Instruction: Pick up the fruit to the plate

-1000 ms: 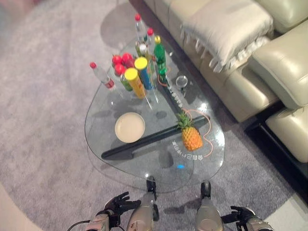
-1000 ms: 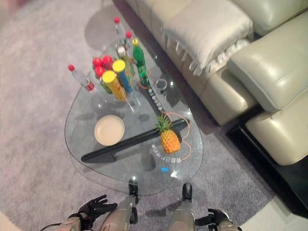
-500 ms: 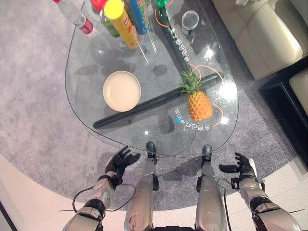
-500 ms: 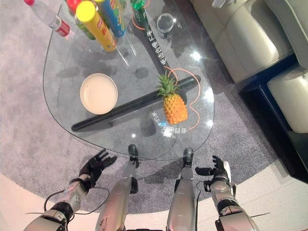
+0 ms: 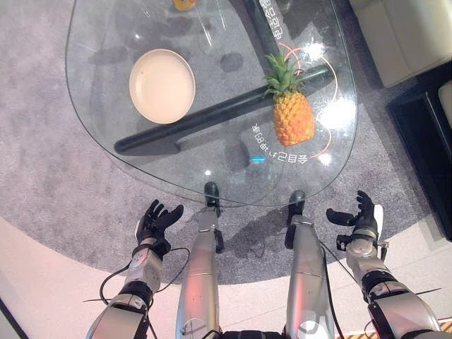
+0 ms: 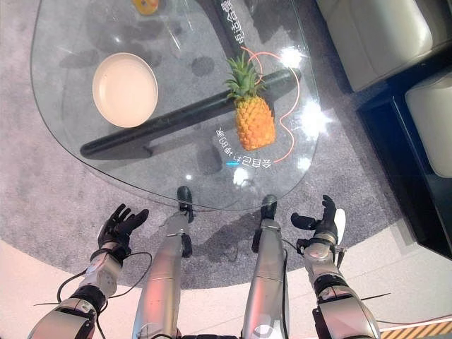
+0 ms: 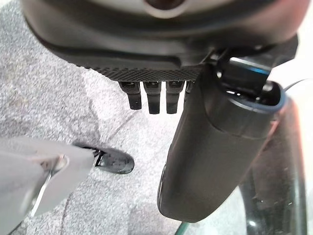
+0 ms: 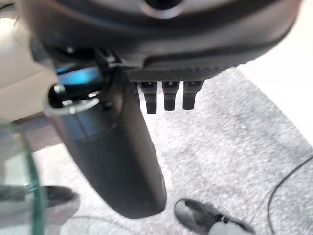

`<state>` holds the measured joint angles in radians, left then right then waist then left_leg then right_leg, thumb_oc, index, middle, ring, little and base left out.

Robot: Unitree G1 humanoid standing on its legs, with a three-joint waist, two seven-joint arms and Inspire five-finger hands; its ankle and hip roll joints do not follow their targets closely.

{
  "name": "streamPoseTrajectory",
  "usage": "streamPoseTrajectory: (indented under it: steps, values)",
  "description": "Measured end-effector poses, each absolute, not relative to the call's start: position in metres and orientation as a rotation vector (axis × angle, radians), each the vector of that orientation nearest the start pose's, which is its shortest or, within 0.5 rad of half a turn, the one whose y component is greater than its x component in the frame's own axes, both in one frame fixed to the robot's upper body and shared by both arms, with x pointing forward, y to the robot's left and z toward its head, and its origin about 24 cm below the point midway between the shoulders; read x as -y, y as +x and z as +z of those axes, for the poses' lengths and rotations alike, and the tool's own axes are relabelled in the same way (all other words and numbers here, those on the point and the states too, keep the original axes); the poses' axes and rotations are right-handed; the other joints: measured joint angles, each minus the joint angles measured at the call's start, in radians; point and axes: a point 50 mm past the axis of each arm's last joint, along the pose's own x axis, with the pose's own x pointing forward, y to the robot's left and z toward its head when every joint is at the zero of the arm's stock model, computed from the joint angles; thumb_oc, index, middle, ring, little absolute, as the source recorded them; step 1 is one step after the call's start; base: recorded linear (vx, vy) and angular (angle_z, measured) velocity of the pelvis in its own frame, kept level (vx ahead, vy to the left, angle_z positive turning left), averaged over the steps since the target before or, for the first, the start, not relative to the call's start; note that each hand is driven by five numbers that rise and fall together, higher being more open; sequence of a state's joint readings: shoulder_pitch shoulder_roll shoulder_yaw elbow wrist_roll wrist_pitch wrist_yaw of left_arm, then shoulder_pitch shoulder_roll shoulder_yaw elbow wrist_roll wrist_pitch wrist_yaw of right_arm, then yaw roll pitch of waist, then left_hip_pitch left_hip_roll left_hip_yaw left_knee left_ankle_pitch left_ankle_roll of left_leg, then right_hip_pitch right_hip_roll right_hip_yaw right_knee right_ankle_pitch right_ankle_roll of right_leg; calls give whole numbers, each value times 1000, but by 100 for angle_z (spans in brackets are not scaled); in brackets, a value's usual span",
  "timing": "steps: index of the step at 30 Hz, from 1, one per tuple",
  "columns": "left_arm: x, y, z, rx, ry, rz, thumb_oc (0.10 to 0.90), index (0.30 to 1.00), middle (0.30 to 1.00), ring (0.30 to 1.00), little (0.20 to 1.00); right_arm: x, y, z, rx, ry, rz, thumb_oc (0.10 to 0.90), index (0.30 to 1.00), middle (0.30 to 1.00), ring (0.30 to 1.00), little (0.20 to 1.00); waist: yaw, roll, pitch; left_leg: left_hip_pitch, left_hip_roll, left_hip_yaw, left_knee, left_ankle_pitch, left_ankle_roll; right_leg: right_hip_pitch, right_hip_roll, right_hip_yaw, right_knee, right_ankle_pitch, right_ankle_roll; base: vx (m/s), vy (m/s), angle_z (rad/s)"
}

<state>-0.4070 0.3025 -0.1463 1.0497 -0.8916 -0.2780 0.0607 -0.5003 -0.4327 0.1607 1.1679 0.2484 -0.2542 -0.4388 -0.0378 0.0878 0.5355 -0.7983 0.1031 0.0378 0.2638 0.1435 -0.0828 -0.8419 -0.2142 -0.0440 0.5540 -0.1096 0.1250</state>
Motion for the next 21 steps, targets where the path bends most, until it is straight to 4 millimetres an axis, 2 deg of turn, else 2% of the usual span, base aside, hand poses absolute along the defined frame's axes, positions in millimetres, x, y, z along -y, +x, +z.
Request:
streamPoseTrajectory:
  steps: [5, 14, 18, 21]
  values:
    - [-239, 294, -33, -297, -417, 398, 800, 900, 900, 900, 900, 285, 301, -5, -291, -340, -560, 800, 900, 900, 900, 900, 5, -4, 2, -31, 2, -6, 10, 0, 0, -29, 3, -1, 9, 2, -5, 0, 0, 0]
    - [-239, 295, -33, -297, -413, 394, 800, 900, 900, 900, 900, 281, 317, 12, -240, -296, -567, 800, 900, 900, 900, 900, 8, -4, 2, -41, 2, -9, 14, 0, 0, -37, 3, -4, 12, 3, -11, 0, 0, 0]
    - [-240, 294, -33, -297, -406, 390, 800, 900, 900, 900, 900, 289, 316, 15, -224, -151, -653, 800, 900, 900, 900, 900, 10, -4, 2, -40, 2, -13, 17, 0, 0, -37, 3, -6, 19, 0, -15, 2, -8, 0]
    - [-239, 295, -33, -297, -396, 383, 800, 900, 900, 900, 900, 297, 316, 25, -147, -13, -724, 800, 900, 900, 900, 900, 7, -4, 2, -40, 2, -14, 16, 1, -1, -37, 3, -7, 19, 0, -16, 1, -11, 0]
